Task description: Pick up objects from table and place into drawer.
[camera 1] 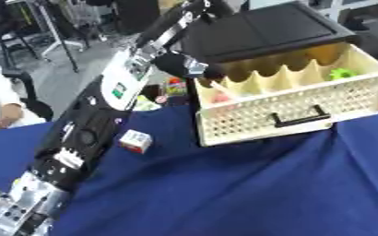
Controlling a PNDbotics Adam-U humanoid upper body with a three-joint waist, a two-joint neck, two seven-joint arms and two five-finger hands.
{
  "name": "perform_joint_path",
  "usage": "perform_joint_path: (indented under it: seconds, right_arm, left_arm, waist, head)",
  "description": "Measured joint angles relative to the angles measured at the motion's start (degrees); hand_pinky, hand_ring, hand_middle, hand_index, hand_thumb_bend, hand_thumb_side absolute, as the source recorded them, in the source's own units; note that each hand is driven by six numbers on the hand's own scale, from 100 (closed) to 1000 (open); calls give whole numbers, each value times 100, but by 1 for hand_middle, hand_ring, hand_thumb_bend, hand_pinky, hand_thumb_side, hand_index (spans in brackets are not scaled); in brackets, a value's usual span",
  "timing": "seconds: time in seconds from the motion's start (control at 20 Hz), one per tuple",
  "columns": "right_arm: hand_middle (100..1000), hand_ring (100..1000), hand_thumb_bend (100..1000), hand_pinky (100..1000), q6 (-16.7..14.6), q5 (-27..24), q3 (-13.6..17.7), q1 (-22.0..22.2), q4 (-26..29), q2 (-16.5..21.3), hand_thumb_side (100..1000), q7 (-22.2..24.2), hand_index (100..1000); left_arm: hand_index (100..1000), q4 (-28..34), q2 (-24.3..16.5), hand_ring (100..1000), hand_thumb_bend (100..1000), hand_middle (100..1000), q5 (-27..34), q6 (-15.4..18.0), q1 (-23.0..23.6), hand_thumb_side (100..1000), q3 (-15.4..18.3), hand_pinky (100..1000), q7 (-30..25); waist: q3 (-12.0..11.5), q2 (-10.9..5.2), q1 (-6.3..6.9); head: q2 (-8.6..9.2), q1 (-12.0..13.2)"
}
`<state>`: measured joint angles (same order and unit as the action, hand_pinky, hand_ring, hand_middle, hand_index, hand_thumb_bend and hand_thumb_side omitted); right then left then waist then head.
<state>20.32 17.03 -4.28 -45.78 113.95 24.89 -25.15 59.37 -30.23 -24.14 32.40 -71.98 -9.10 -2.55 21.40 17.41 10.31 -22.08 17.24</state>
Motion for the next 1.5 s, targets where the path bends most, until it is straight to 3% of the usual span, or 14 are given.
perform_joint_path:
  seconds: [0.1, 0.15, 0.2, 0.25, 0.4, 0.55, 0.9, 1.05, 1.1, 1.15, 1.5]
  right_arm:
    - [306, 330, 147, 438, -7, 0, 5, 16, 0, 0, 1000, -9, 729]
    - [308, 333, 145, 439, -10, 0, 6, 31, 0, 0, 1000, -12, 730]
    - [308, 334, 144, 439, -10, 0, 6, 46, 0, 1, 1000, -12, 731]
    - [310, 338, 140, 440, -10, 1, 8, 48, 0, 2, 1000, -12, 734]
    - [316, 347, 132, 442, -4, 10, 25, 96, 0, 26, 1000, -2, 737]
    - [325, 358, 127, 446, 18, 53, 42, 91, 0, 86, 1000, 53, 744]
    - [379, 396, 100, 429, 97, 263, 34, -147, 0, 314, 1000, 476, 771]
    - [421, 419, 100, 409, 156, 410, -13, -341, 0, 483, 1000, 904, 794]
    - [439, 425, 189, 396, 182, 460, -45, -417, 0, 558, 1000, 1107, 803]
    - [439, 425, 106, 396, 209, 504, -82, -502, 0, 637, 1000, 1348, 803]
    - [526, 470, 144, 415, 410, 539, -413, -1113, 2, 1237, 1000, 3618, 824]
  left_arm:
    - [938, 97, -28, 708, 730, 660, 85, -167, 91, 856, 50, 679, 331]
    - [920, 173, -70, 689, 634, 647, 176, -272, 144, 889, 77, 656, 523]
    - [916, 286, -114, 683, 644, 644, 300, -388, 204, 900, 99, 647, 728]
    - [901, 425, -169, 655, 488, 629, 451, -516, 286, 887, 121, 604, 940]
    - [887, 1085, -418, 612, 391, 606, 1079, -955, 620, 864, 174, 535, 1560]
    - [884, 1967, -753, 614, 319, 606, 1870, -1424, 1039, 818, 314, 537, 2044]
    - [868, 3902, -1681, 616, 283, 600, 3138, -2187, 2496, 807, 869, 544, 2801]
    - [864, 4434, -1898, 606, 273, 590, 3519, -2397, 3157, 801, 1107, 536, 3039]
    - [861, 4596, -1934, 600, 258, 584, 3618, -2446, 3385, 897, 1181, 533, 3102]
    - [861, 4753, -1965, 600, 268, 583, 3700, -2490, 3630, 799, 1261, 533, 3155]
    - [860, 5397, -1758, 587, 251, 572, 3604, -2545, 5146, 803, 1790, 524, 3351]
  waist:
    - [-33, -53, 1]
    - [-51, -80, 1]
    - [-73, -109, 0]
    - [-97, -141, -1]
    - [-182, -272, -60]
    - [-296, -376, -189]
    - [-676, -636, -492]
    - [-781, -715, -631]
    - [-811, -735, -661]
    - [-836, -757, -688]
    - [-933, -847, -929]
  head:
    - [-23, -30]
    - [-56, -45]
    - [-90, -66]
    - [-133, -85]
    - [-291, -186]
    - [-442, -282]
    - [-730, -444]
    - [-833, -470]
    - [-866, -474]
    - [-897, -478]
    - [-1085, -538]
